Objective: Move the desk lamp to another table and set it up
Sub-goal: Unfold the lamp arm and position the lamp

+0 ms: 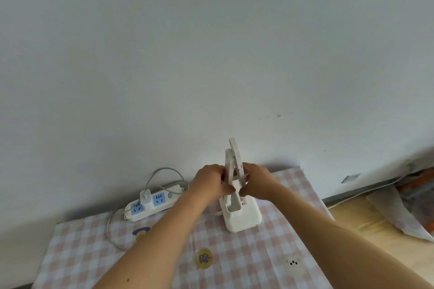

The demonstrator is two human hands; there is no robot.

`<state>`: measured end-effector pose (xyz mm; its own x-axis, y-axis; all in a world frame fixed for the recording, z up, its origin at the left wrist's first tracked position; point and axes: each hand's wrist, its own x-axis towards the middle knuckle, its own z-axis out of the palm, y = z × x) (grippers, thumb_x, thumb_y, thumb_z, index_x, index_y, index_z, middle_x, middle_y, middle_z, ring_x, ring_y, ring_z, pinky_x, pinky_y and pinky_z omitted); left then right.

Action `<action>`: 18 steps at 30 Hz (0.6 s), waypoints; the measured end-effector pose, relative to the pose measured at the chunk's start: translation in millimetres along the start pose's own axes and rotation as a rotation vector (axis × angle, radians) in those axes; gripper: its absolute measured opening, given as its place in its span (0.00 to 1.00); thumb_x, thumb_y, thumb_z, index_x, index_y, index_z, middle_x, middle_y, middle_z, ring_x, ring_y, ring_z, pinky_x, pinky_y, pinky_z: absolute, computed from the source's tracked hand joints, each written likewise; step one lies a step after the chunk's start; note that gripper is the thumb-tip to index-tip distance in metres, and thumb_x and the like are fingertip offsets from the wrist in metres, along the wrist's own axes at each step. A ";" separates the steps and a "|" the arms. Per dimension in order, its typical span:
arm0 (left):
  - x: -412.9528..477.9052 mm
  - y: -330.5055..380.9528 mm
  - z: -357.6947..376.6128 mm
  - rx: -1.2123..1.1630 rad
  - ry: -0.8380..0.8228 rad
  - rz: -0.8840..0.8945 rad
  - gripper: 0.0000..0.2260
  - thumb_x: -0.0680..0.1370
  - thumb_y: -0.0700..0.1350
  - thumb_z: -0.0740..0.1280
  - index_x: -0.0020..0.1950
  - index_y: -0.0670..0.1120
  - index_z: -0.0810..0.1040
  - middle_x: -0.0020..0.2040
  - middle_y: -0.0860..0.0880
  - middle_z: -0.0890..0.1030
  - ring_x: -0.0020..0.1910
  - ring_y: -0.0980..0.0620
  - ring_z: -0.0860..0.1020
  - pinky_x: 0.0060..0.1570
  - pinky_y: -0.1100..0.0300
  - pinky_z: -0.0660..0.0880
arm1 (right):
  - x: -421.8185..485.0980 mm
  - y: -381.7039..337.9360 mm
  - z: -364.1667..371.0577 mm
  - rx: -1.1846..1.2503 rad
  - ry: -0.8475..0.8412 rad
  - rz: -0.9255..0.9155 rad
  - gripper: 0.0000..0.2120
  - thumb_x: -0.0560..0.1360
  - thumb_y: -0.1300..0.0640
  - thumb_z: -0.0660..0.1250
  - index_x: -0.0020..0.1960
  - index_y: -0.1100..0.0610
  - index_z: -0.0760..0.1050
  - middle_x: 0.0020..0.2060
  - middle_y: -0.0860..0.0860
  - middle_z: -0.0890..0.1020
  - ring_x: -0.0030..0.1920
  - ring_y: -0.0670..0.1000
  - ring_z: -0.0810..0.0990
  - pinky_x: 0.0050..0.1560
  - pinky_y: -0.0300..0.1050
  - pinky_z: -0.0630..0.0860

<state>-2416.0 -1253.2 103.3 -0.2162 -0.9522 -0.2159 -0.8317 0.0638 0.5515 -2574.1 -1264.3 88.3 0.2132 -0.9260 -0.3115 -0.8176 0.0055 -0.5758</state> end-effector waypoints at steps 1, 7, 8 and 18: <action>0.5 0.9 -0.3 0.003 -0.007 -0.004 0.12 0.68 0.46 0.72 0.51 0.49 0.82 0.46 0.50 0.84 0.46 0.50 0.82 0.49 0.55 0.78 | 1.5 1.0 2.5 -0.019 0.005 0.000 0.20 0.64 0.61 0.75 0.53 0.55 0.74 0.42 0.47 0.76 0.48 0.53 0.77 0.43 0.44 0.73; 3.2 2.9 -1.5 0.023 -0.019 -0.009 0.11 0.67 0.45 0.72 0.48 0.48 0.82 0.44 0.49 0.84 0.44 0.49 0.81 0.46 0.56 0.78 | 6.3 10.4 10.8 -0.055 0.051 -0.015 0.19 0.62 0.61 0.73 0.52 0.53 0.75 0.46 0.49 0.82 0.48 0.54 0.79 0.43 0.45 0.76; 3.2 3.0 -1.7 0.021 -0.019 -0.011 0.11 0.67 0.44 0.72 0.48 0.48 0.82 0.44 0.49 0.84 0.43 0.49 0.81 0.46 0.56 0.78 | 6.3 11.1 11.0 -0.061 0.058 -0.019 0.19 0.62 0.61 0.73 0.52 0.53 0.75 0.46 0.49 0.82 0.48 0.54 0.79 0.44 0.46 0.76; 2.0 4.4 -0.6 0.038 -0.006 -0.023 0.08 0.66 0.45 0.72 0.45 0.46 0.80 0.39 0.50 0.80 0.40 0.47 0.79 0.37 0.61 0.72 | 3.3 14.2 7.3 -0.180 0.095 -0.004 0.19 0.62 0.57 0.72 0.52 0.50 0.74 0.45 0.47 0.82 0.46 0.54 0.79 0.40 0.46 0.76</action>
<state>-2419.7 -1255.0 105.8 -0.2003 -0.9516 -0.2332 -0.8552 0.0537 0.5156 -2581.1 -1264.5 73.6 0.1717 -0.9575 -0.2316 -0.9012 -0.0577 -0.4296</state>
